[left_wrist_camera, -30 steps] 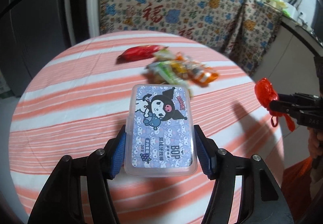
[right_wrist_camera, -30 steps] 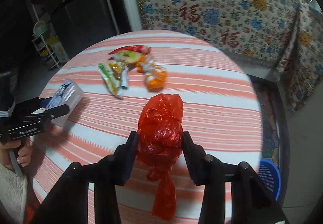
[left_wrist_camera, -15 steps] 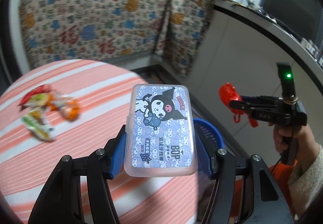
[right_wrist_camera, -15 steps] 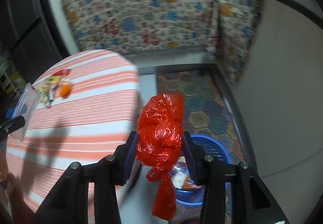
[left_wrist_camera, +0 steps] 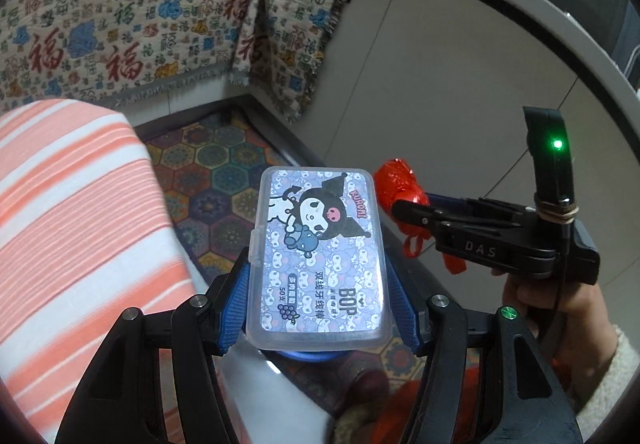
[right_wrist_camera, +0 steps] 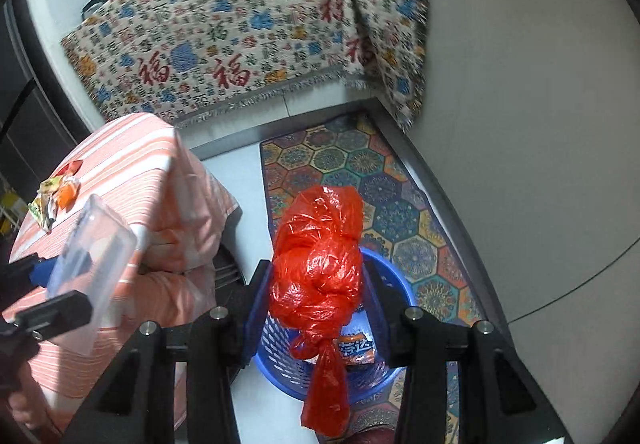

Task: Collect trash
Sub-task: 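Carry the box and bag over the blue basket and open both tools to drop them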

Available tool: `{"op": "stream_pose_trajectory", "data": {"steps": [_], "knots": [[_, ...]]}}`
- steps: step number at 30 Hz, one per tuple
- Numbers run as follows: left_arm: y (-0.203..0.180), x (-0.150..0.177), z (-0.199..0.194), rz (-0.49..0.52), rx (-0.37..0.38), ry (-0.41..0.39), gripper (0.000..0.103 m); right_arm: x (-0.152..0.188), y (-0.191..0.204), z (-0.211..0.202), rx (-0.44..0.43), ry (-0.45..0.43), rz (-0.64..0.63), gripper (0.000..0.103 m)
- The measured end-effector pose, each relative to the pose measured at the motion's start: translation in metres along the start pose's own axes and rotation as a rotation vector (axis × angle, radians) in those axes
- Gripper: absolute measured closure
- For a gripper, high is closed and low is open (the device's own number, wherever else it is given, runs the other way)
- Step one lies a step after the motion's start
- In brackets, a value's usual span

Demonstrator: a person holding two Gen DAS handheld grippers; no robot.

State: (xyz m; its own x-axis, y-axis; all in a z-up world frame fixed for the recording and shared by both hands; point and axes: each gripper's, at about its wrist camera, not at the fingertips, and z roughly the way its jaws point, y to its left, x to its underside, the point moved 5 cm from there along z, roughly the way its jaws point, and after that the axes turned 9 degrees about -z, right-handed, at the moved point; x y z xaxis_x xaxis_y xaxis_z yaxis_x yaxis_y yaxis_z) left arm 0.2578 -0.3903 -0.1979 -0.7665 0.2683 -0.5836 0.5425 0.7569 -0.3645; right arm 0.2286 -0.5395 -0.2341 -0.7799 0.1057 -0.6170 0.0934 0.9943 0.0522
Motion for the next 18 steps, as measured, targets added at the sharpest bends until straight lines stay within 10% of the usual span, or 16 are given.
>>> {"op": "stream_pose_trajectory", "data": {"steps": [18], "knots": [[-0.011, 0.024, 0.081, 0.024, -0.027, 0.050, 0.038, 0.009, -0.040, 0.032, -0.036, 0.051, 0.118, 0.055]]}}
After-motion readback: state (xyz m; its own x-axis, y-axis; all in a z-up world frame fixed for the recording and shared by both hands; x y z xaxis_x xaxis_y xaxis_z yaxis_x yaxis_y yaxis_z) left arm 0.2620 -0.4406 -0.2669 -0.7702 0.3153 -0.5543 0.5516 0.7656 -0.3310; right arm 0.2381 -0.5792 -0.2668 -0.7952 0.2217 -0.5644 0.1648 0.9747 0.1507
